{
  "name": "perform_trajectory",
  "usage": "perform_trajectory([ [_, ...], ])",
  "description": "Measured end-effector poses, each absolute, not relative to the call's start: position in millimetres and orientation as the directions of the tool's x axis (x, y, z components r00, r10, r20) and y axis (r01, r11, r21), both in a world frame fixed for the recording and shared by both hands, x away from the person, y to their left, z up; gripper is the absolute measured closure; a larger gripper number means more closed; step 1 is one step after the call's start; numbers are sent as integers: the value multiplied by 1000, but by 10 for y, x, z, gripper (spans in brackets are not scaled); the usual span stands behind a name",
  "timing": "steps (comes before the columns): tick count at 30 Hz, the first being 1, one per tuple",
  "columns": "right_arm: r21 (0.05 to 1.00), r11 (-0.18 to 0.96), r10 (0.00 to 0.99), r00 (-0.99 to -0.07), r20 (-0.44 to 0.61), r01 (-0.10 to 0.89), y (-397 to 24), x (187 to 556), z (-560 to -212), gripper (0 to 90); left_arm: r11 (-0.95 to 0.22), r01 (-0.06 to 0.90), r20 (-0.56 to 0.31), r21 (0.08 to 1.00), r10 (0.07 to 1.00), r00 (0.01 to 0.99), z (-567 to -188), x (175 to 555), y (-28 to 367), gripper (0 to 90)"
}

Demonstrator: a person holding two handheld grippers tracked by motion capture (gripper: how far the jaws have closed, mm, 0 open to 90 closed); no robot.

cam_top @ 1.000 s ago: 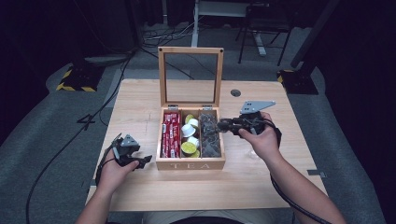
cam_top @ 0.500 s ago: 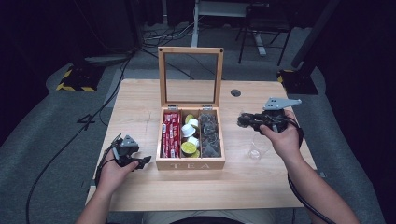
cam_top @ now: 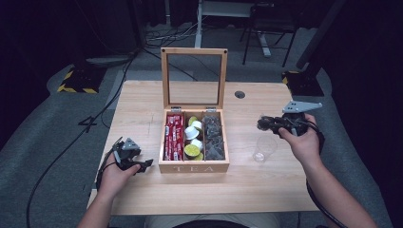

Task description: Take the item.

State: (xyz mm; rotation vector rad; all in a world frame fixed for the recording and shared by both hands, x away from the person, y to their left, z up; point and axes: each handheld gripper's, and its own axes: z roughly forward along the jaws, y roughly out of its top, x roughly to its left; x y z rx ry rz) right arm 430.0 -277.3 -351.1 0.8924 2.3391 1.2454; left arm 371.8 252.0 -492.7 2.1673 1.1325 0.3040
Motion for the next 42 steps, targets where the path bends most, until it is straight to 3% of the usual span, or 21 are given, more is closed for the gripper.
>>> perform_trajectory([
  [26, 730, 480, 690, -723, 27, 486, -2977, 4187, -3962, 773, -416, 639, -85, 647, 793, 603, -4944, 3717, 2500, 295],
  [27, 725, 486, 689, -724, 26, 488, -2974, 4181, -3977, 767, -417, 639, -85, 647, 793, 603, -4944, 3717, 2499, 295],
  [30, 706, 503, 678, -734, 36, 499, -2951, 4175, -4020, 617, -420, 639, -83, 645, 792, 604, -4942, 3716, 2501, 295],
  [42, 748, 462, 678, -733, 47, 476, -2912, 4150, -3889, 496, -414, 637, -85, 650, 794, 602, -4950, 3703, 2502, 284],
])
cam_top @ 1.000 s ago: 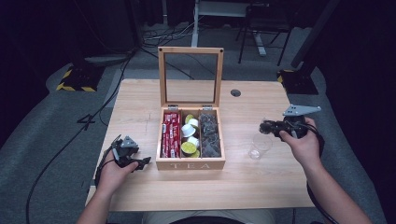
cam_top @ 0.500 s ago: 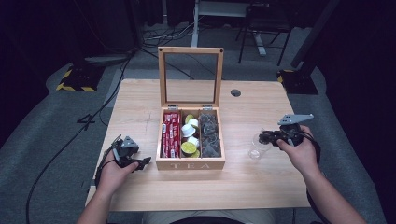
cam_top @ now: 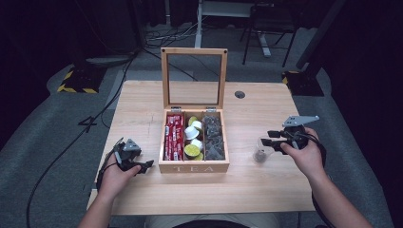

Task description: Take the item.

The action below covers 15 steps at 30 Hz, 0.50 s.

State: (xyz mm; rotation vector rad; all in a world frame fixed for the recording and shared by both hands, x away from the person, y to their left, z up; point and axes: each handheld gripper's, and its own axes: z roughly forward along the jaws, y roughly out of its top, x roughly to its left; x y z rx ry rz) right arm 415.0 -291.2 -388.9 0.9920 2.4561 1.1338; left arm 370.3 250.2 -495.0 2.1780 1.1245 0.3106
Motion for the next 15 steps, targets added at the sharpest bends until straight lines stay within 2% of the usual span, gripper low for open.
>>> perform_trajectory([
  [15, 852, 335, 672, -736, 82, 402, -2772, 4284, -3585, 377, -412, 632, -74, 656, 799, 597, -4949, 3680, 2520, 291],
])
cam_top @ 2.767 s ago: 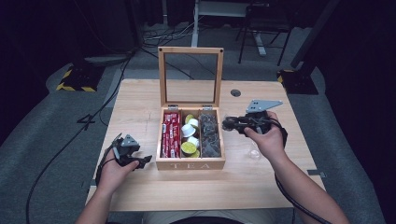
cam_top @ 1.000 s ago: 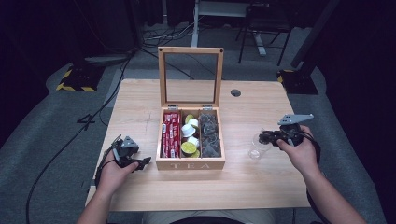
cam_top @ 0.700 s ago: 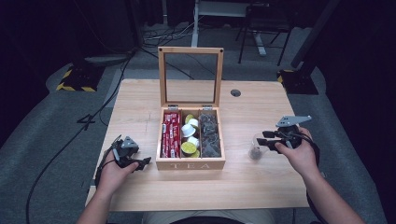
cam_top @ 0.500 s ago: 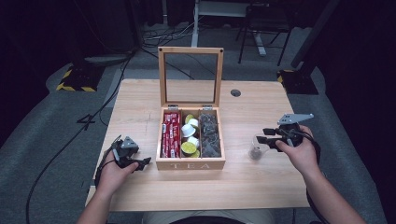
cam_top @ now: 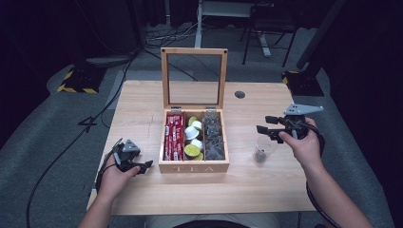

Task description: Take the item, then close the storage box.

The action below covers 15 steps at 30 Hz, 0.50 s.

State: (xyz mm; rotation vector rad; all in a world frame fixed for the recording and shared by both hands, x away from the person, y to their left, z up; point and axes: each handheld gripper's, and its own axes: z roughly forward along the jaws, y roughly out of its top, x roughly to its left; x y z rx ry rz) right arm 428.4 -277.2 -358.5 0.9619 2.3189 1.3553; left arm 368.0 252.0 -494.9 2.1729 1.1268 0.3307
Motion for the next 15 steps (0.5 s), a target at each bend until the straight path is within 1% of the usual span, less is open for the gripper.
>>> perform_trajectory([
  [3, 875, 297, 651, -751, 107, 382, -2730, 4328, -3543, 360, -410, 634, -78, 656, 799, 597, -4949, 3684, 2518, 291],
  [6, 879, 293, 651, -752, 103, 375, -2695, 4359, -3516, 356, -408, 635, -79, 656, 799, 596, -4949, 3684, 2515, 292],
  [15, 882, 345, 642, -766, 28, 321, -2363, 4665, -3216, 291, -387, 635, -77, 669, 813, 577, -4926, 3587, 2583, 295],
])
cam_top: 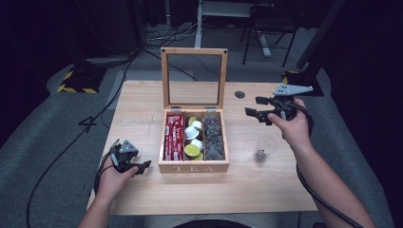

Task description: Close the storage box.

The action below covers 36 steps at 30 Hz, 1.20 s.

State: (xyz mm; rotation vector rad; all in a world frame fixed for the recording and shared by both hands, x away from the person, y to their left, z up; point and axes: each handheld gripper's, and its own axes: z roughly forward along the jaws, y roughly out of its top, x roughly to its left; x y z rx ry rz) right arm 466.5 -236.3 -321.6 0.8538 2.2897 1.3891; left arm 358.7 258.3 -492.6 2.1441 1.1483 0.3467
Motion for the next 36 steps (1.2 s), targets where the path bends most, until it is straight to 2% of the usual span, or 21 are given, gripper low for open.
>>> perform_trajectory([
  [2, 877, 361, 637, -771, 16, 317, -2270, 4768, -3174, 277, -383, 634, -81, 672, 813, 577, -4924, 3564, 2595, 293],
  [3, 874, 370, 632, -775, 11, 315, -2226, 4826, -3158, 285, -343, 642, -130, 685, 810, 571, -4919, 3519, 2611, 290],
  [4, 871, 383, 629, -777, -1, 309, -2181, 4889, -3148, 288, -334, 644, -139, 688, 811, 568, -4908, 3495, 2614, 286],
  [11, 860, 402, 647, -762, -23, 315, -1942, 5322, -3119, 349, -352, 617, -91, 704, 817, 570, -4879, 3353, 2660, 275],
  [25, 865, 359, 679, -734, 16, 351, -1611, 6002, -3268, 397, -337, 623, -101, 706, 823, 559, -4905, 3269, 2736, 277],
  [36, 880, 287, 672, -735, 95, 377, -1602, 6202, -3416, 485, -336, 621, -108, 708, 818, 566, -4906, 3330, 2717, 279],
])
